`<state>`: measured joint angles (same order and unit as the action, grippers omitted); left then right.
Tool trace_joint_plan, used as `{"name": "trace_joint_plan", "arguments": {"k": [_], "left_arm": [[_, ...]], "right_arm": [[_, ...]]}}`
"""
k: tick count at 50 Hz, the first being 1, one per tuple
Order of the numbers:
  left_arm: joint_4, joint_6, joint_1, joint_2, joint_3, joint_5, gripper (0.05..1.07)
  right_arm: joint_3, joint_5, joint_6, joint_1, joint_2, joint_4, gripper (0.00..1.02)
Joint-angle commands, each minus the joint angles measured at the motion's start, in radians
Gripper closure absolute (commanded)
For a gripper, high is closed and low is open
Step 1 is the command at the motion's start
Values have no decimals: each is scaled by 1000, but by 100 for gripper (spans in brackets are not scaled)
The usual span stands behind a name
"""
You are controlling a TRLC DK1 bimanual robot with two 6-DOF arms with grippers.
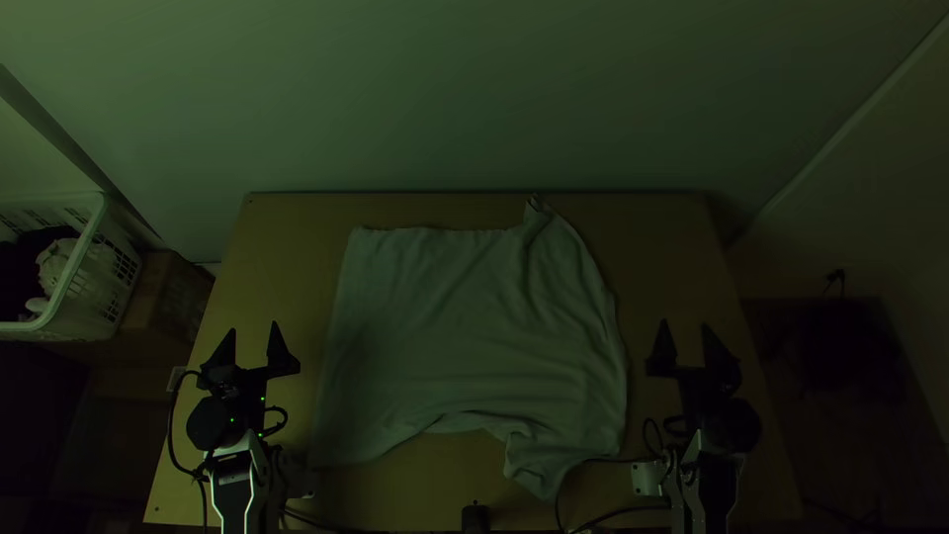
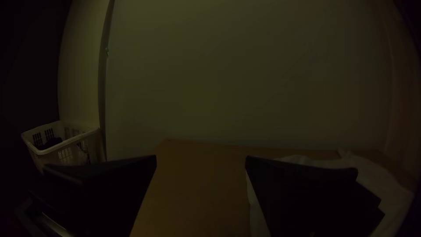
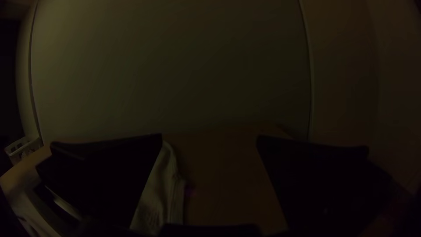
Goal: Fold the t-shirt
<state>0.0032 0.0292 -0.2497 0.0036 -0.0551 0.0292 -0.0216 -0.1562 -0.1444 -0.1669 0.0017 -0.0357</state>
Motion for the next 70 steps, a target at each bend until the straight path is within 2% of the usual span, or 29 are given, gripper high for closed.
{"name": "trace_joint_plan", "arguments": {"k": [1,9,21,47,56,64,70], "left_arm": [[-14,-2,4,-4,52,3,10],[-14,46,9,-4,52,3,10],[-14,37,-19,-4,52,1,10],[-6,38,13,-5,32,3,10],[-26,40,55,-1,-38,20,10],[-6,40,70,81,-130,20,10],[26,40,72,197,-224,20,10]], "right_arm": [[17,-3,8,-2,-5,8,4],[17,-3,5,3,-5,8,4],[17,-3,-3,7,-5,8,4],[12,10,-7,9,-6,10,4],[-72,6,-4,15,-5,43,4],[-147,7,8,17,29,8,4],[-230,6,16,17,133,-32,4]]}}
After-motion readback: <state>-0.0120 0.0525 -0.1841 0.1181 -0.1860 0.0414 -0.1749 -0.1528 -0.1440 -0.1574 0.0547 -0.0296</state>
